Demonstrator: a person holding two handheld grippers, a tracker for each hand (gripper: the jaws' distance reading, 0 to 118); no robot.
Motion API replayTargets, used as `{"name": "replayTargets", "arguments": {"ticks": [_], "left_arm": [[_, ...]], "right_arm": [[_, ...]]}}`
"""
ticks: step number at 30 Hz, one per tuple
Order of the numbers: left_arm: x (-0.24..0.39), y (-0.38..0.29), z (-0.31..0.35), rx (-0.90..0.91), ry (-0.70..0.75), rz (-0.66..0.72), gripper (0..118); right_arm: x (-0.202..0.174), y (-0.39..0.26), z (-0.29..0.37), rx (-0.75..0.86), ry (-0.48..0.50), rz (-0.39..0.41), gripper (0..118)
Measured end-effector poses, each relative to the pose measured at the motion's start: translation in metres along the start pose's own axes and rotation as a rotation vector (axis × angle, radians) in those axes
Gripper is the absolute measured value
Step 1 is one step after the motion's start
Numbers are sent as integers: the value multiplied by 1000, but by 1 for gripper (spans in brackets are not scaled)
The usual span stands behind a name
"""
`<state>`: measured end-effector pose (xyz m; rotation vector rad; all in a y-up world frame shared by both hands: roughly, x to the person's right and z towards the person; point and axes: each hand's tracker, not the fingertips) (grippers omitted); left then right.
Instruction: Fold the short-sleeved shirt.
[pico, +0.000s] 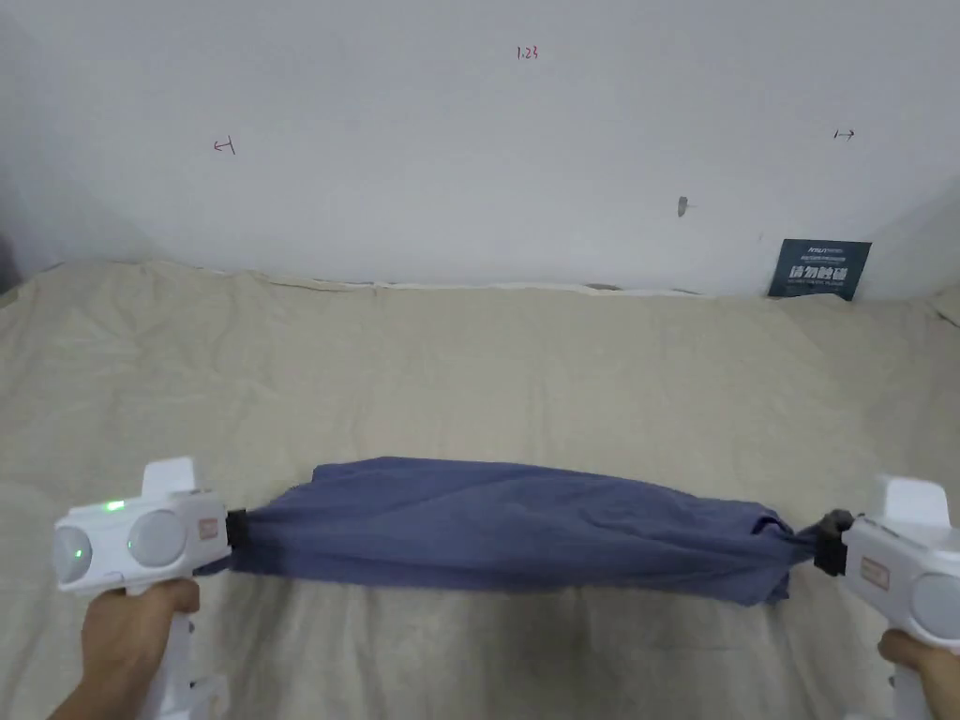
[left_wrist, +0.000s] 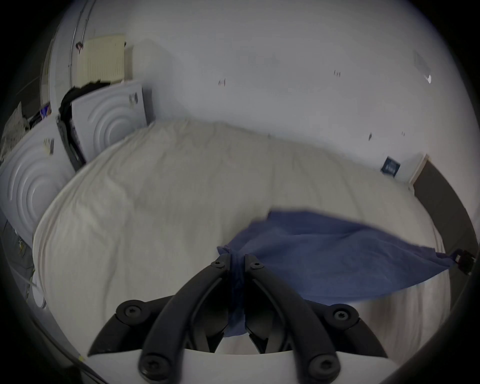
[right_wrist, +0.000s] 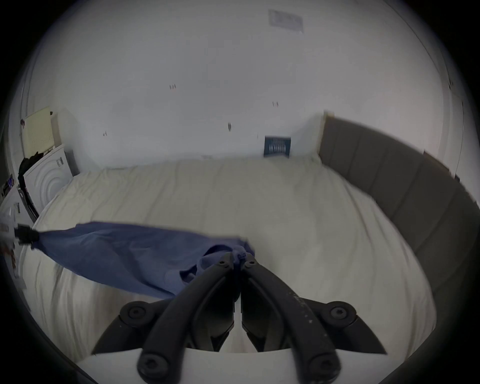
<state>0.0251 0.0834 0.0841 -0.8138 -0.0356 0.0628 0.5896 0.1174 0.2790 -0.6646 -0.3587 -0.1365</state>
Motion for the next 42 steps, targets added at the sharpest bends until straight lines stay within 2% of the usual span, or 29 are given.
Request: {"name": "replayTargets", "arguments": {"ticks": [4,8,19,22,26,30,31,32,34,35,36,37,38,39,40,42], "left_arm": [[-29,-75,17,-57,9,3,10],[-39,-130,48,-101,2,14,10],[-75,-216,116,-153,21,-44,10],[-77,-231,120,-214,41,-67,10],[-75,-236,123,-226,52,-51,10],[-66,-232,128,-247,70,-75,10],[-64,-230,132,-250,69,-92,13],[-63,-230,132,-246,67,-95,20],[-59,-222,140,-241,67,-80,49],[-60,-215,144,-212,40,-56,58],[-57,-208,152,-168,11,-29,58],[-51,-199,162,-109,-21,-10,89],[-44,-188,173,-44,-49,-8,105],[-39,-177,181,24,-67,-8,112],[-31,-166,192,86,-85,-13,112],[-14,-146,213,195,-109,-35,111]], "right_arm": [[7,-66,27,-73,5,-69,5],[21,-117,59,-97,5,-94,5],[40,-202,134,-177,-15,-36,5],[38,-221,133,-238,-37,-3,5],[36,-241,116,-343,-49,-19,5],[25,-238,114,-349,-69,11,6],[25,-234,115,-352,-70,8,7],[27,-231,116,-352,-65,-3,13],[29,-220,125,-310,-49,-43,35],[28,-210,131,-271,-42,-47,42],[25,-199,138,-231,-39,-40,42],[22,-185,146,-186,-33,-33,71],[19,-173,154,-131,-25,-30,85],[16,-160,163,-71,-22,-29,96],[12,-148,173,-17,-23,-25,103],[1,-124,191,94,-24,-21,103]]}}
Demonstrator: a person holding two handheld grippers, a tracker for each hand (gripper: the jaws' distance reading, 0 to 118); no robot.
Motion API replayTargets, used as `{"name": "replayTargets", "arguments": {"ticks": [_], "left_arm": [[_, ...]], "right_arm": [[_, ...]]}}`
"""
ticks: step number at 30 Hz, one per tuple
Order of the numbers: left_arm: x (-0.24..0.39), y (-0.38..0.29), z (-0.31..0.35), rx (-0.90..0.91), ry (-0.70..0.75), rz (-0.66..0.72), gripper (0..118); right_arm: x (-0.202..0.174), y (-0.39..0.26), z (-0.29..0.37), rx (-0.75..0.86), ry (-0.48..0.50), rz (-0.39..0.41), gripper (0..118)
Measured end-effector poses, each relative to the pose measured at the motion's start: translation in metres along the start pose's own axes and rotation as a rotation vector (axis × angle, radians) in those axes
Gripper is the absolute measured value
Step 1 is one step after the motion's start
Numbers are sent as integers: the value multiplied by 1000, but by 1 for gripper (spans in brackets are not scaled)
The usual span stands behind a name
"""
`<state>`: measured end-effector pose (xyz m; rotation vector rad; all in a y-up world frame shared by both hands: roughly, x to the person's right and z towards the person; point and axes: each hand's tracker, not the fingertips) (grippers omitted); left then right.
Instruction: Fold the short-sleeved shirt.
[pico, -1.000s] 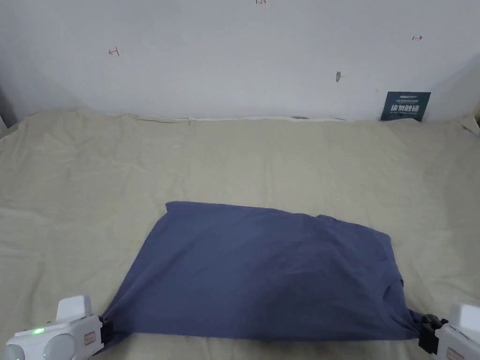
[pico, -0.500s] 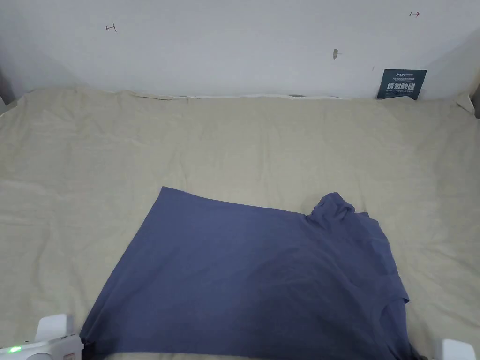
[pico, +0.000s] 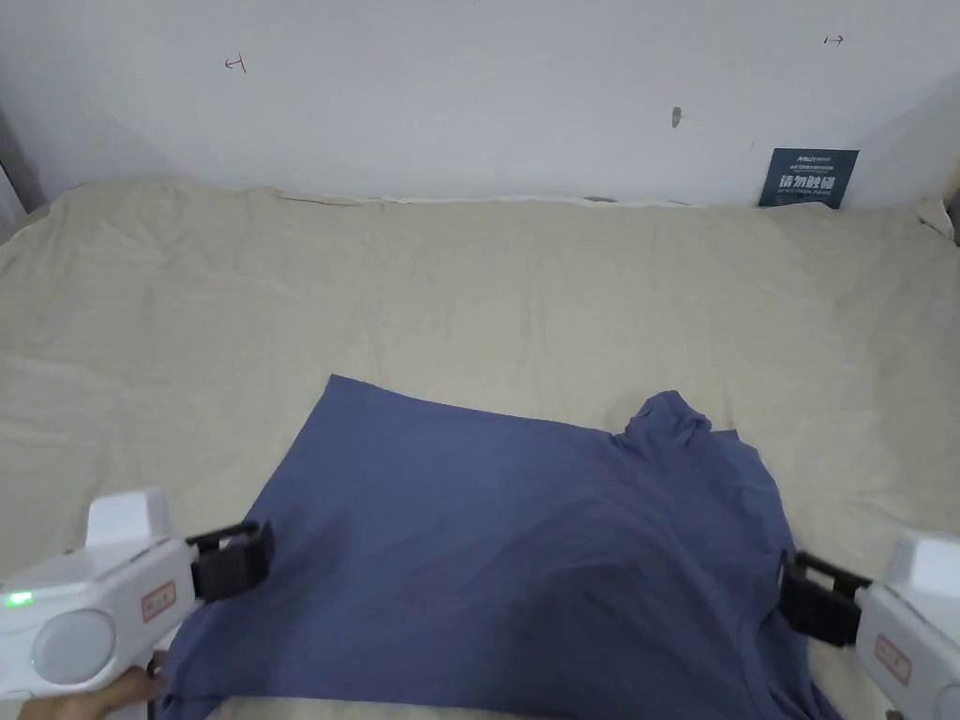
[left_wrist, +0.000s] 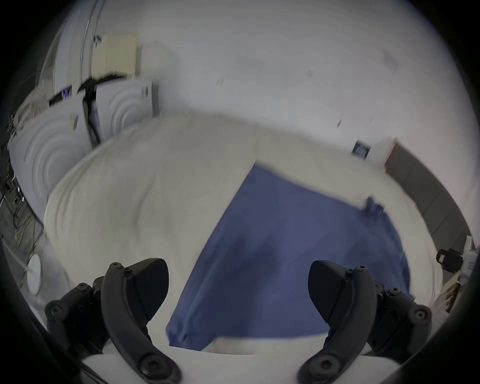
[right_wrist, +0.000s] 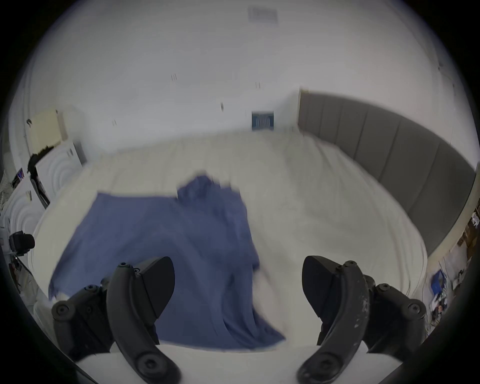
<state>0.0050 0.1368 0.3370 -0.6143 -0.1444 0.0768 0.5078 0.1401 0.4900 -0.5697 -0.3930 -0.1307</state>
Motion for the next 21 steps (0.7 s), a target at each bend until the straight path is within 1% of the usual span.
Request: {"name": "replayTargets", "arguments": {"ticks": [4,8,9,10,11,12,13,14,15,16,19,21], "left_arm": [[32,34,21,229,-17,-46,111],[57,50,25,363,22,-102,111],[61,51,21,387,32,-119,110],[66,52,21,417,35,-139,105],[71,52,22,445,30,-156,97],[75,52,23,459,29,-172,84],[81,52,24,469,23,-183,57],[86,51,24,480,19,-191,29],[89,51,24,486,14,-201,2],[92,51,22,481,9,-202,0],[92,55,19,437,-56,-191,0],[96,58,13,425,-39,-187,0]], "right_arm": [[-18,38,30,192,-2,3,103],[-36,60,53,333,-17,31,103],[-40,63,57,356,-29,43,102],[-44,66,60,387,-34,62,98],[-48,67,62,416,-39,76,91],[-51,69,64,435,-38,90,77],[-55,70,66,437,-46,92,49],[-58,71,67,451,-58,100,24],[-61,72,67,462,-67,112,5],[-63,73,66,465,-66,124,2],[-65,76,62,463,-50,133,1],[-68,76,58,463,-55,136,1]]}}
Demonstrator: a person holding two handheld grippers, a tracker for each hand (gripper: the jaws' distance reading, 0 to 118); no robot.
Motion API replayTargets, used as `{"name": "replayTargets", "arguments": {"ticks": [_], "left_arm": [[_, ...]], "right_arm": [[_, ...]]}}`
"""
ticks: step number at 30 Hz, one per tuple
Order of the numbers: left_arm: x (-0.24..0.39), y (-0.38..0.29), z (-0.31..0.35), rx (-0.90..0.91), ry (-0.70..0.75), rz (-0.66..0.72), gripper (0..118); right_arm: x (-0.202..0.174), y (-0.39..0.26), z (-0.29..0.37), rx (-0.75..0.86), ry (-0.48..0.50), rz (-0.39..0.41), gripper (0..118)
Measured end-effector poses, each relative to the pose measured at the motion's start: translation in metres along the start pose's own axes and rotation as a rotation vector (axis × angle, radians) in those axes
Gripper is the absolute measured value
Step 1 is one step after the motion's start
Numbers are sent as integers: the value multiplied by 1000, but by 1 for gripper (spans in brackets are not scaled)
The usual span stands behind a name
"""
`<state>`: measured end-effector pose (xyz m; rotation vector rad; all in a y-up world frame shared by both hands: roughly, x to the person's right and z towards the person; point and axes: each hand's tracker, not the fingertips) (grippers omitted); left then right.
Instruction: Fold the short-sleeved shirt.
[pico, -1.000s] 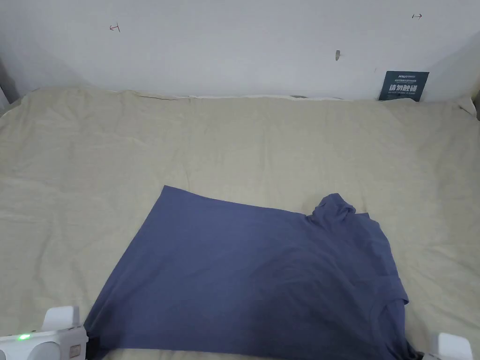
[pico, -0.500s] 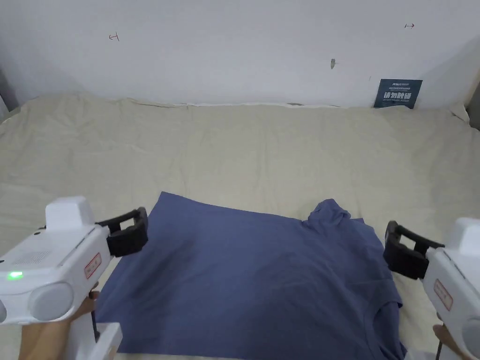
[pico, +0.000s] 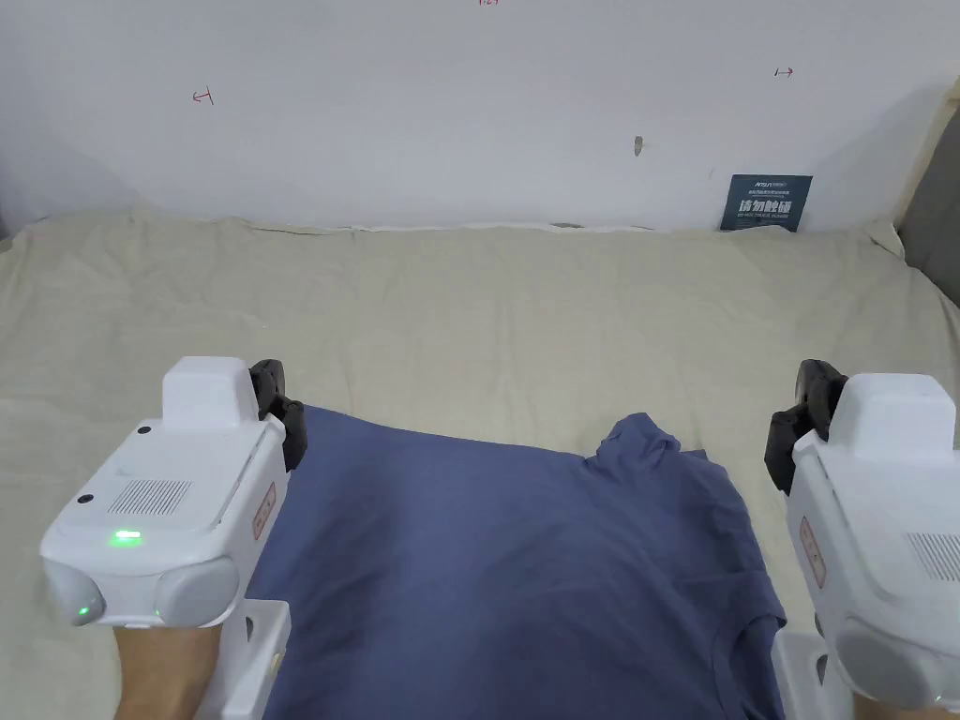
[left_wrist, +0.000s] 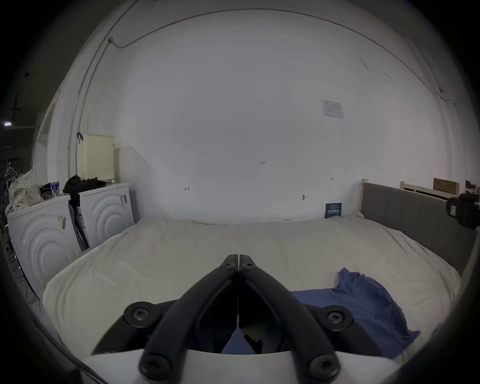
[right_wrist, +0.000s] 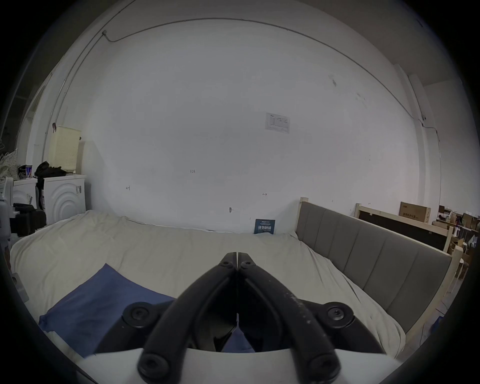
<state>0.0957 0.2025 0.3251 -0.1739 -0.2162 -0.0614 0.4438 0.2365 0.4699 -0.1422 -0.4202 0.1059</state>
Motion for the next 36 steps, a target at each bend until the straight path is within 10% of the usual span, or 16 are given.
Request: {"name": "replayTargets", "arguments": {"ticks": [22,24,26,28,33,36], "left_arm": [[-48,-54,-309,-617,-133,-81,3],[-49,-63,-333,-659,-113,-85,24],[-51,-74,-357,-684,-95,-68,85],[-57,-89,-381,-759,-84,-52,105],[-53,-116,-409,-827,-30,-52,94],[-50,-126,-404,-848,-75,29,67]], "right_arm": [[-8,-39,-125,-174,13,24,1],[-8,-46,-141,-194,7,22,1],[-9,-52,-156,-214,0,20,1],[-9,-58,-168,-232,-4,25,1],[-7,-72,-190,-271,-16,27,1],[-4,-79,-195,-296,-21,19,1]]}}
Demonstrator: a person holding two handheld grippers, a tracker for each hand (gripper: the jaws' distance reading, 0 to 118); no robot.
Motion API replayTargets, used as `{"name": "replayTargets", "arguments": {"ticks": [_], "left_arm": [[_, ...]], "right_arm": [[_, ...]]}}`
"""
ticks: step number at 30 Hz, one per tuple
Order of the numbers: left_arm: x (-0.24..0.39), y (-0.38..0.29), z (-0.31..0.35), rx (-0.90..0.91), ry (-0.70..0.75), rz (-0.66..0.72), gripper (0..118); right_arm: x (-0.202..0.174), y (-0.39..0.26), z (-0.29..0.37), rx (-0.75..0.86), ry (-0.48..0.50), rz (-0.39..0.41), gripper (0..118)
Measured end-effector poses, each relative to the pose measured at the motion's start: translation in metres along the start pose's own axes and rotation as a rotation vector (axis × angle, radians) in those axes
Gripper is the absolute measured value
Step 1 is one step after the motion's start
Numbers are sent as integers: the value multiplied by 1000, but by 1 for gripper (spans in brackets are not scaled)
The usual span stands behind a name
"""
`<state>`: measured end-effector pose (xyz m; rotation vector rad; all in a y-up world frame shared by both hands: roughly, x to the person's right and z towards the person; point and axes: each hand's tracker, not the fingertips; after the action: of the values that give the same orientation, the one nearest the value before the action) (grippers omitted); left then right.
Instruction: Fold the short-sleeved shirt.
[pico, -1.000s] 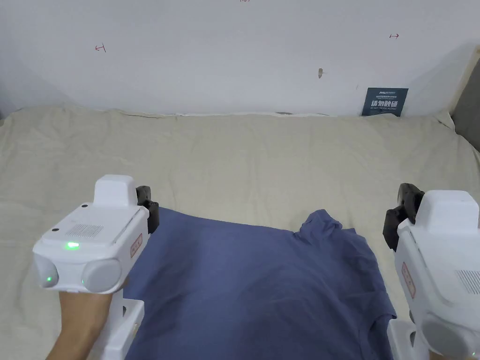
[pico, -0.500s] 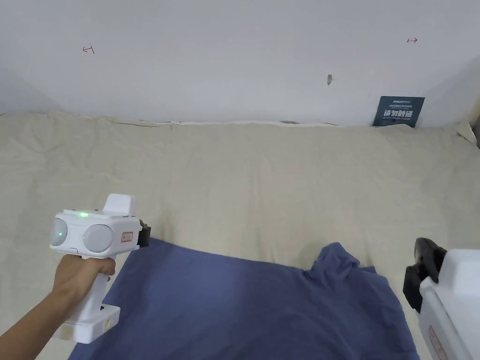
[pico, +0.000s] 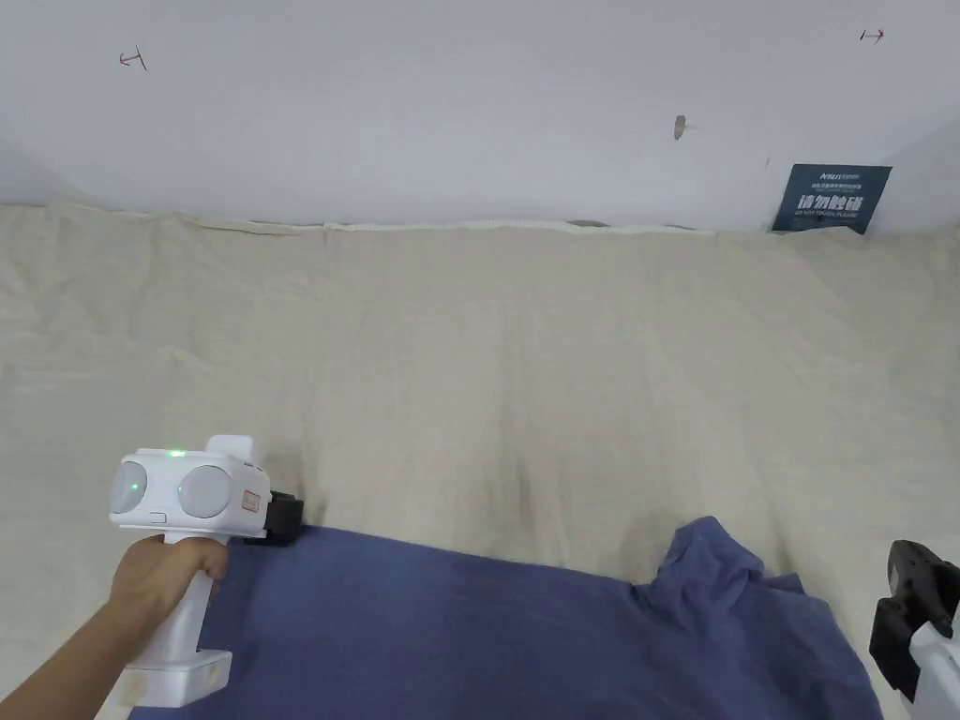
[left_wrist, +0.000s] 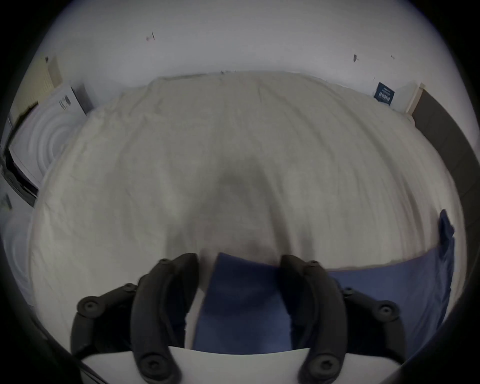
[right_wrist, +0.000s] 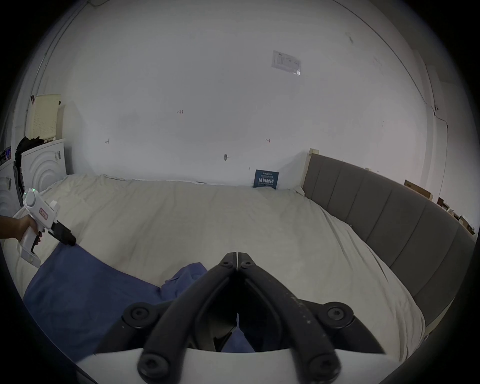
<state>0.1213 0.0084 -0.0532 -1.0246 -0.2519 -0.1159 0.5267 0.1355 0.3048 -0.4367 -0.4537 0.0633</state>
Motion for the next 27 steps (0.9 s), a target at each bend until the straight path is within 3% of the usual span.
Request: {"name": "replayTargets", "arguments": {"ticks": [2,5,6,9,13,16,17,18,20,23,27], "left_arm": [[5,-2,7,24,32,-13,55],[13,-2,10,48,70,-79,11],[15,-2,13,51,64,-91,4],[19,-6,40,102,43,-43,4],[12,-8,70,201,-47,19,4],[17,-16,106,256,-90,20,4],[17,-18,115,271,-101,17,4],[18,-19,123,277,-107,11,4],[20,-20,136,288,-122,8,4],[19,-22,143,293,-134,1,4],[14,-26,145,294,-118,5,4]], "right_arm": [[3,-3,-4,-20,1,-8,1],[11,-6,-16,-84,12,-63,1],[15,-7,-20,-102,21,-93,2],[28,-9,-43,-192,38,-144,7],[42,-21,-89,-352,79,-191,70],[44,-35,-131,-478,103,-193,101],[43,-39,-144,-522,100,-189,103],[44,-47,-158,-547,95,-179,102],[41,-58,-175,-596,94,-172,87],[32,-69,-183,-656,120,-153,47],[14,-68,-169,-619,104,-54,36]]}}
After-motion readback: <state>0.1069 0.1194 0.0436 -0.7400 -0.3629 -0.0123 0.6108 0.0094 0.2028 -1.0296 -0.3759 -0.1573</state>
